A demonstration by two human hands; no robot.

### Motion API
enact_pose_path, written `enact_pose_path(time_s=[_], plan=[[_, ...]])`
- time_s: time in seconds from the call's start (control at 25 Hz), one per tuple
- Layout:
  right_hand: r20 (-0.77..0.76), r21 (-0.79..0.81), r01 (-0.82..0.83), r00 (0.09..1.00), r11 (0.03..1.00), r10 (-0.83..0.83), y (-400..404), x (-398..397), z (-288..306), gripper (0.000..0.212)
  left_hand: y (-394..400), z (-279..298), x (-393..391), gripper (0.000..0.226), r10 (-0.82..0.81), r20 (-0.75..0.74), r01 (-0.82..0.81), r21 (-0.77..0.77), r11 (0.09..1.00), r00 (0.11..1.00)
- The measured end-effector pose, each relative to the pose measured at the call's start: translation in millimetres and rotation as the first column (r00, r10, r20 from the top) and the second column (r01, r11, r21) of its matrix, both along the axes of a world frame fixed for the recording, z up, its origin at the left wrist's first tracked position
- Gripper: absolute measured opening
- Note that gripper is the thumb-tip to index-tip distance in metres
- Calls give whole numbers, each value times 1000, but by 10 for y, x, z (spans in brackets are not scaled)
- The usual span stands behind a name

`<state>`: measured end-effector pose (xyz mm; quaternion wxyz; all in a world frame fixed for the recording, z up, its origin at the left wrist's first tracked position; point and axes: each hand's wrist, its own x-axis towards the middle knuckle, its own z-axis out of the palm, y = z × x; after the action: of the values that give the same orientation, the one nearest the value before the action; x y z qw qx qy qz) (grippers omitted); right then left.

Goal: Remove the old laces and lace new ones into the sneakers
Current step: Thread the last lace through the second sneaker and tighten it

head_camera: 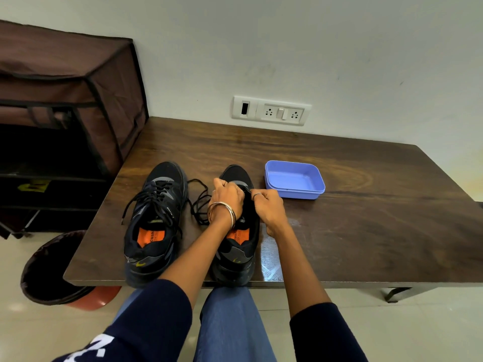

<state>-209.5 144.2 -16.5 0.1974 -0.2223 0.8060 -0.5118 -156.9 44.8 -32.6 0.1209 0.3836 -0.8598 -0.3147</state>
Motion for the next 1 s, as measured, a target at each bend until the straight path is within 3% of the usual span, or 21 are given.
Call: enact_pose_path(time_s=[0.16,0.32,0.52,0.64,0.8,0.92,1.0], plan=[[43,-17,-79,996,997,80,17,-64,-38,46,1,-6,-33,24,27,9,-27,22,999,1000],[143,-27,-158,977,987,160,3,-127,-71,21,-54,-30,-19,22,-3,-49,7,71,997,999],[90,5,-207,974,978,206,19,-126,-123,62,-95,-43,-6,20,-27,-55,29,38,999,998],[115,-31,-197,973,980,199,60,-109,-113,71,-69,-38,-22,18,-8,2,8,-9,1000,1000],[211,-99,-149,963,984,167,112,-116,-143,69,-68,-33,-50,15,54,-47,-52,44,998,997],[251,-90,-123,958,988,142,129,-151,-166,86,-26,40,-89,18,239,-127,-199,268,943,963],[252,-94,-156,952,983,175,138,-187,-158,77,-24,88,-131,26,395,-129,-317,402,859,910]])
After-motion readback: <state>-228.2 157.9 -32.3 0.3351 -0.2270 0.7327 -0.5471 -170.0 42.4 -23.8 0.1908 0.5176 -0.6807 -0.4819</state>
